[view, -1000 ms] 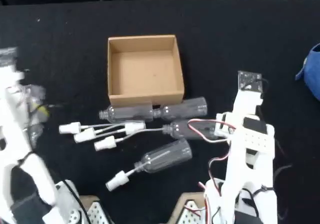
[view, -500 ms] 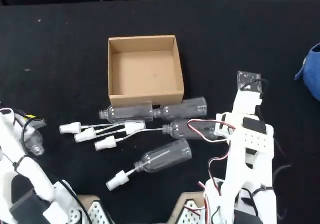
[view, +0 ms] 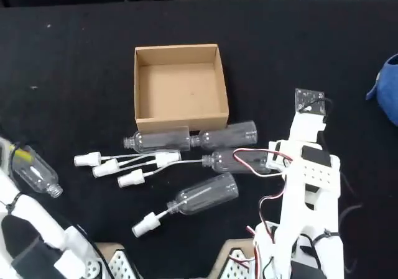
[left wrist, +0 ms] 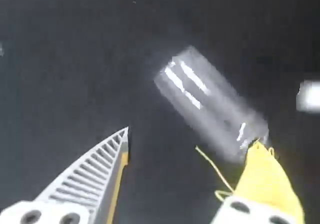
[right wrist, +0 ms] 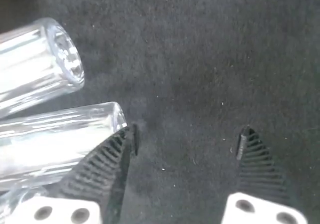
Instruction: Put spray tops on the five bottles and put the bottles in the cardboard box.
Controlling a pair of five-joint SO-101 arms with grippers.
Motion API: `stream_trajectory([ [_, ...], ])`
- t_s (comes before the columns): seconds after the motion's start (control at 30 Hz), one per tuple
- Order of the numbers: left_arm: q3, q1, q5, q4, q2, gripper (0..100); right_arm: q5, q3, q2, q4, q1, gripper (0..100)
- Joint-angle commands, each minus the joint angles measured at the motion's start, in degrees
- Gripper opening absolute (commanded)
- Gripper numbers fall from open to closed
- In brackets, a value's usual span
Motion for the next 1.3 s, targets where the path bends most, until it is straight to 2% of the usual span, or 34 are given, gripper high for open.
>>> stream_trajectory([
  [0.0, 0.7, -3.8, -19.2, 0.0, -0.4, 26, -0.3, -0.2, -1.1, -1.2, 0.8, 29.3],
  [0.13, 5.9, -7.0, -25.7, -7.3, -0.4, 26, -0.3, -0.1, -1.1, -1.2, 0.8, 29.3],
  [0.3, 18.4, -7.1, -25.8, -24.5, -1.1, 26, -0.3, -0.1, -1.1, -1.2, 0.8, 29.3],
  [0.4, 22.8, -5.1, -24.1, -30.8, -1.2, 26, -0.3, -0.1, -1.0, -1.2, 0.8, 29.3],
  [0.53, 22.5, -1.5, -17.1, -28.2, -1.2, 26, -0.3, -0.1, -1.0, -1.2, 0.8, 29.3],
  [0.7, 18.2, 4.4, -10.9, -16.9, -1.2, 26, -0.3, -0.1, -0.9, -1.2, 0.8, 29.3],
  [0.93, 3.3, 8.8, -9.8, -1.8, -0.4, 26, -0.3, -0.1, -0.8, -1.2, 0.8, 29.3],
  [1.0, -0.3, 9.3, -11.2, 0.2, -0.3, 26, -0.3, -0.1, -0.8, -1.2, 0.8, 29.3],
  [1.17, -1.1, 8.3, -27.8, 0.8, 3.0, 26, -0.3, -0.1, -0.8, -1.2, 0.8, 29.3],
  [1.27, -2.2, 6.8, -29.8, -0.7, 5.3, 26, -0.3, -0.1, -0.8, -1.2, 0.8, 29.3],
])
